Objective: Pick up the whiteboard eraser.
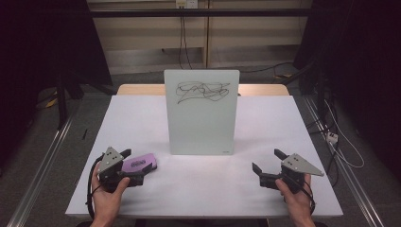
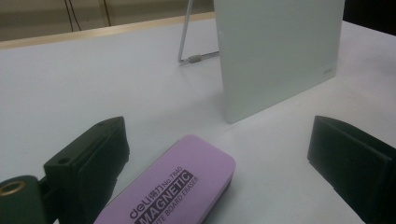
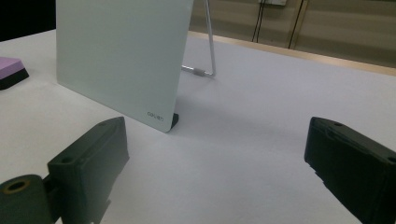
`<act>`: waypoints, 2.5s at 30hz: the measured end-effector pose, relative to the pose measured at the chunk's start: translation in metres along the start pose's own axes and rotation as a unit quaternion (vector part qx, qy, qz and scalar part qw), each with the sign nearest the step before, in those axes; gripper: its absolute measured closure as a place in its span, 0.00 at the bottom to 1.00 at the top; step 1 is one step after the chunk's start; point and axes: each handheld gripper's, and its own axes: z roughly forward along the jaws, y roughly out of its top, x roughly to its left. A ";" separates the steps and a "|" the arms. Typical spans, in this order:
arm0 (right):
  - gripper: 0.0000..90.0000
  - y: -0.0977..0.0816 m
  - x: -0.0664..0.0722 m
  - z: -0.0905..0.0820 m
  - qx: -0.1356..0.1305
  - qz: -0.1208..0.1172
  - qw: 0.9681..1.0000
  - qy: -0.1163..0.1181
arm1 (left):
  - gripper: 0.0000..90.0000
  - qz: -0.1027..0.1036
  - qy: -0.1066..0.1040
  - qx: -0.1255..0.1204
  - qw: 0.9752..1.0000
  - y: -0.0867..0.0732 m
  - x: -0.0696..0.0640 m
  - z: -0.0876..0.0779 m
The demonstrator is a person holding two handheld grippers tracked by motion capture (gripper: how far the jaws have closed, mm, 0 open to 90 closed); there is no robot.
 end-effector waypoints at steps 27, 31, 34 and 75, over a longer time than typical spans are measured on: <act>0.05 -0.001 -0.001 0.000 0.004 0.006 1.000 0.010 | 0.09 0.009 -0.026 0.056 0.998 0.007 0.009 0.011; 0.05 -0.001 0.000 0.001 0.006 0.005 1.000 0.014 | 0.09 0.018 -0.031 0.059 0.998 0.011 0.010 0.012; 0.05 -0.001 0.001 0.002 0.006 0.004 1.000 0.016 | 0.09 0.022 -0.053 0.078 0.995 0.014 0.010 0.012; 0.05 -0.001 0.003 0.002 0.012 0.003 1.000 0.019 | 0.14 0.090 -0.116 0.218 0.965 0.052 0.037 0.034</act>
